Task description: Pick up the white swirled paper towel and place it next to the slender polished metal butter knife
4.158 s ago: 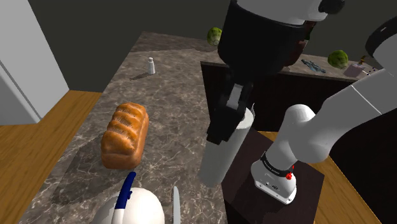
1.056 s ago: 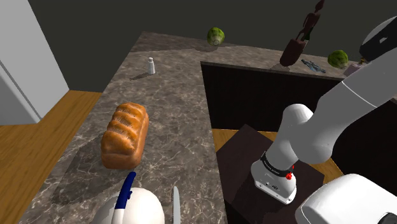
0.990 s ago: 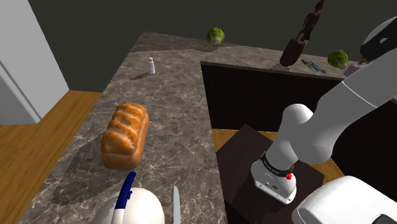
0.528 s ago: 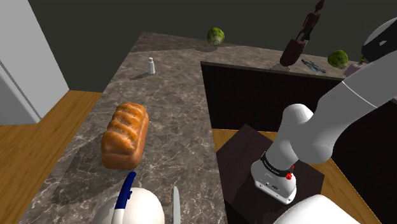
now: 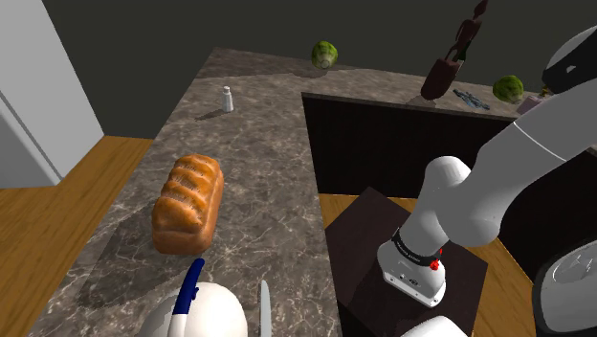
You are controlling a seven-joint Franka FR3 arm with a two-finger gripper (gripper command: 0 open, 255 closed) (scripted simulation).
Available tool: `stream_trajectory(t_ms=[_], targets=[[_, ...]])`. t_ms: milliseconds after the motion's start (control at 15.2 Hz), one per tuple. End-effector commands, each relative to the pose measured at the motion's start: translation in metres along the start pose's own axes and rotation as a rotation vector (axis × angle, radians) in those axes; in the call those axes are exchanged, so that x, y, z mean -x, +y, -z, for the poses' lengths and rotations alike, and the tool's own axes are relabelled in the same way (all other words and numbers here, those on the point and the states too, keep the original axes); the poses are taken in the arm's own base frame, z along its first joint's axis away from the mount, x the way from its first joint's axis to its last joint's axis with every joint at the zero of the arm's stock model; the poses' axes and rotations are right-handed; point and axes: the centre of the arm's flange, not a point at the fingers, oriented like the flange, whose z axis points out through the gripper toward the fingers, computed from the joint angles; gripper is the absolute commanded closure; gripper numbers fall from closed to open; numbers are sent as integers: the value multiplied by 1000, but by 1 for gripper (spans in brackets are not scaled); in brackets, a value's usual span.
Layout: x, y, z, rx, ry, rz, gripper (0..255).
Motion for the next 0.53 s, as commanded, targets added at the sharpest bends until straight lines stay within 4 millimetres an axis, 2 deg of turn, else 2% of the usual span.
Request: stream_trajectory(t_ms=[0,198,462], targets=[[0,0,-9,0,0,0,255],[0,-1,-24,0,0,0,255],[0,-1,-24,0,0,0,255]])
